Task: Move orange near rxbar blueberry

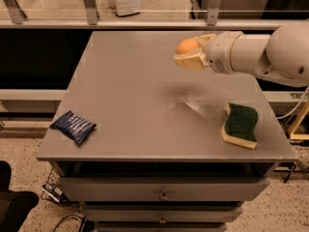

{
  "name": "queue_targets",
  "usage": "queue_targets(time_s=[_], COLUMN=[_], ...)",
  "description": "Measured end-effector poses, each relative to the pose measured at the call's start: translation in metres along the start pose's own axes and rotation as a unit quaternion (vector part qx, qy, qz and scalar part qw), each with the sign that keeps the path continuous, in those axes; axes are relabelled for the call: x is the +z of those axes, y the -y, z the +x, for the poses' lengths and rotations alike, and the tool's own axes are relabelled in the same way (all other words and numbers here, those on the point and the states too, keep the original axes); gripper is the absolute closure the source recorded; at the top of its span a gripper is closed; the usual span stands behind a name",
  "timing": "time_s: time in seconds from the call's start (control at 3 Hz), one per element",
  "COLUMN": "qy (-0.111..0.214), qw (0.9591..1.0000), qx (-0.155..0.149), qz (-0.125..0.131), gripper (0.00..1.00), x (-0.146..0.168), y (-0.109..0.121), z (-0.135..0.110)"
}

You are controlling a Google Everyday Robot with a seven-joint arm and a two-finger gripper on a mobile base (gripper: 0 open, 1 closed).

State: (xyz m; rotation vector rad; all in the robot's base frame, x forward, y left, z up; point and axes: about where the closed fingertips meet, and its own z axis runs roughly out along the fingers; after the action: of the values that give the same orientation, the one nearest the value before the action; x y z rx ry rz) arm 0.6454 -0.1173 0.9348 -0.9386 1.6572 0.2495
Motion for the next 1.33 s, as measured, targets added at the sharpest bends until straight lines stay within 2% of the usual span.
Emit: queue_targets(time_s=[0.33,0.67,1.0,1.33], qy=[0.020,0.028,0.049,0.049], qw=[0.9988,0.9973,0.9926,0.9926], qx=[-0.010,0.008,0.020,0.020], qz=[-0.044,-0.067,-0.109,-0.109], gripper=[1.00,1.00,1.00,1.00], x=[-0.012,-0.025,-0.023,-0.023], y=[-0.028,-0.059,-0.098,-0.098], z=[-0.015,-0.022,-0.020,-0.021])
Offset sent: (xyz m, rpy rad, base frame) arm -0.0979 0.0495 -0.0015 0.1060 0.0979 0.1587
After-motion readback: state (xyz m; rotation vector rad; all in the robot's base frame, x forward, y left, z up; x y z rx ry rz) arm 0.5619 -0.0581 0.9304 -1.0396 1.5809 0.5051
